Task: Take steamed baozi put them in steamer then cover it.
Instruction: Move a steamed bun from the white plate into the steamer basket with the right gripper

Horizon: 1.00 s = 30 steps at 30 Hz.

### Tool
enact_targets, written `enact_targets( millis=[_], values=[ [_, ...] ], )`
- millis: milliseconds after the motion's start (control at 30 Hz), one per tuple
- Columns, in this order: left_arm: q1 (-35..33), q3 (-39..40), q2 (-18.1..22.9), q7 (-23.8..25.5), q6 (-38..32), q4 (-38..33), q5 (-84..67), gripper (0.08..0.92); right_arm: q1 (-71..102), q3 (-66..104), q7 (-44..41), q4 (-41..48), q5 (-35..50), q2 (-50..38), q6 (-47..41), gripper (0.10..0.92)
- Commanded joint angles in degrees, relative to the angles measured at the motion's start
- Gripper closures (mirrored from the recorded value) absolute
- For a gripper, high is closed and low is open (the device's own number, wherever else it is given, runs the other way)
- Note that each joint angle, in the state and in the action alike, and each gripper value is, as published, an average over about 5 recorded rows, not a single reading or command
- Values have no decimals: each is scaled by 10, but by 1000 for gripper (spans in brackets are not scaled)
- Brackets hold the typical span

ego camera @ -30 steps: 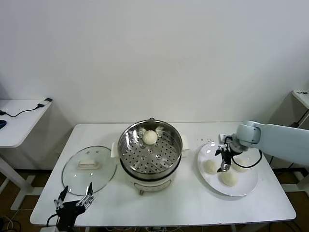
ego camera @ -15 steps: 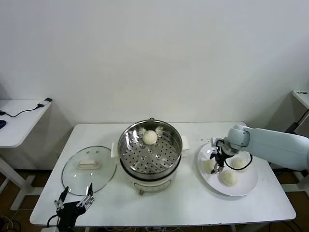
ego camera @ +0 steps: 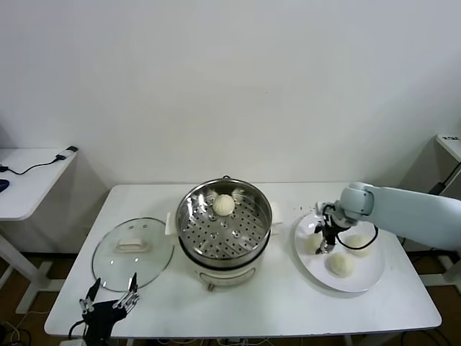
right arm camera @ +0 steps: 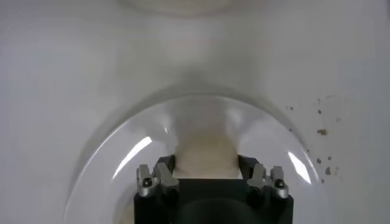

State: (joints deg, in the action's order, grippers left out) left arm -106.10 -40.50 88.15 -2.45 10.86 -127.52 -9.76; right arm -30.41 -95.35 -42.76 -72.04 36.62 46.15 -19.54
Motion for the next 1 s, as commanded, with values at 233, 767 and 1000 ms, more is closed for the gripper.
enact_targets(
  millis=[233,767,1000],
  values=[
    [5,1,-3,1,2,-1,3,177,-381,-115,-65,-125,210,96,-20,338],
    [29,-3,-2,3,2,-1,14,177,-190,55,76,-88,310,335,-134,338],
    [30,-3,-3,3,4,-1,13,177,-100,56,99,-31,259,372,-144,338]
  ],
)
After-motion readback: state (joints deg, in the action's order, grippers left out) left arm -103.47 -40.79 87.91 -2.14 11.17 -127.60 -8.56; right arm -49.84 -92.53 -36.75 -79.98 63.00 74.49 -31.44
